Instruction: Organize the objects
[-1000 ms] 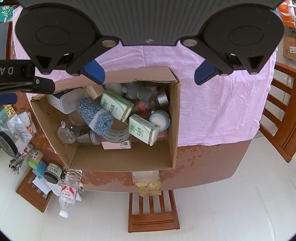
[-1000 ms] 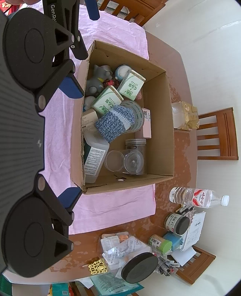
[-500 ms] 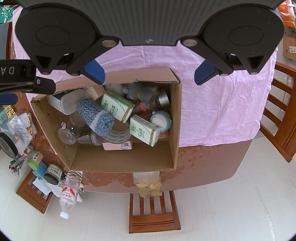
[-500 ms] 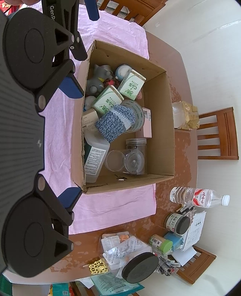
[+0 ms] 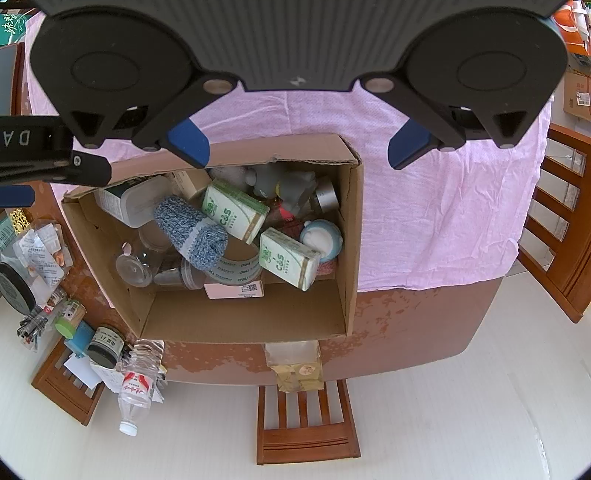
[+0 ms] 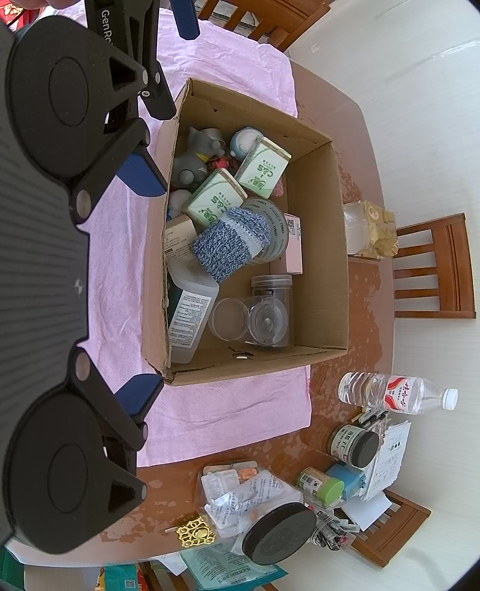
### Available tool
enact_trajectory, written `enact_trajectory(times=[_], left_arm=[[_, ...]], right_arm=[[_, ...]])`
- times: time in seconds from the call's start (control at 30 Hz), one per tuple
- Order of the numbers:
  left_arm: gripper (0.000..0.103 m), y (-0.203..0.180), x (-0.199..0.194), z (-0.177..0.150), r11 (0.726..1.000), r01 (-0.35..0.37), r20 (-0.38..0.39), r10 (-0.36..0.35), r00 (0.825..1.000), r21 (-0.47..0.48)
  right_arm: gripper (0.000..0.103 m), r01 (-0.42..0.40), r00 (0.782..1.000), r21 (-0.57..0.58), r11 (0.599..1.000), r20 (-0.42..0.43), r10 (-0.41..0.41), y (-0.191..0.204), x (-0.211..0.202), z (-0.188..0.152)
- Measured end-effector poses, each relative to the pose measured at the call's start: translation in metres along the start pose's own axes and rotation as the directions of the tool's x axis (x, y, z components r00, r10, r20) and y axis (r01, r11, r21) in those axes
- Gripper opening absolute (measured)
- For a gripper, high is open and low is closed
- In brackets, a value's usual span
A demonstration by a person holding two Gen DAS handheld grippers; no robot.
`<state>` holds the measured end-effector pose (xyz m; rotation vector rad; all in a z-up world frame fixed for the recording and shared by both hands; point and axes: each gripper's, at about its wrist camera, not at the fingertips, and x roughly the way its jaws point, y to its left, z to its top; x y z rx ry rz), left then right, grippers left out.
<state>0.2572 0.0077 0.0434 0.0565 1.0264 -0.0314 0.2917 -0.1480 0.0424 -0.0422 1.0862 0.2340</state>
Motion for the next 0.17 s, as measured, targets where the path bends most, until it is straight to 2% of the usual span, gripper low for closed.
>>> enact_trajectory(times=[0.17], left_arm=[[0.102,-0.0001,-0.0008,0.0006,1.000,0.001,0.001,-0.001,1.000,0.000]], right_arm=[[0.103,0.001,1.000,0.001,1.000,0.000,-0.001,0.0001,-0.0001,0.0000]])
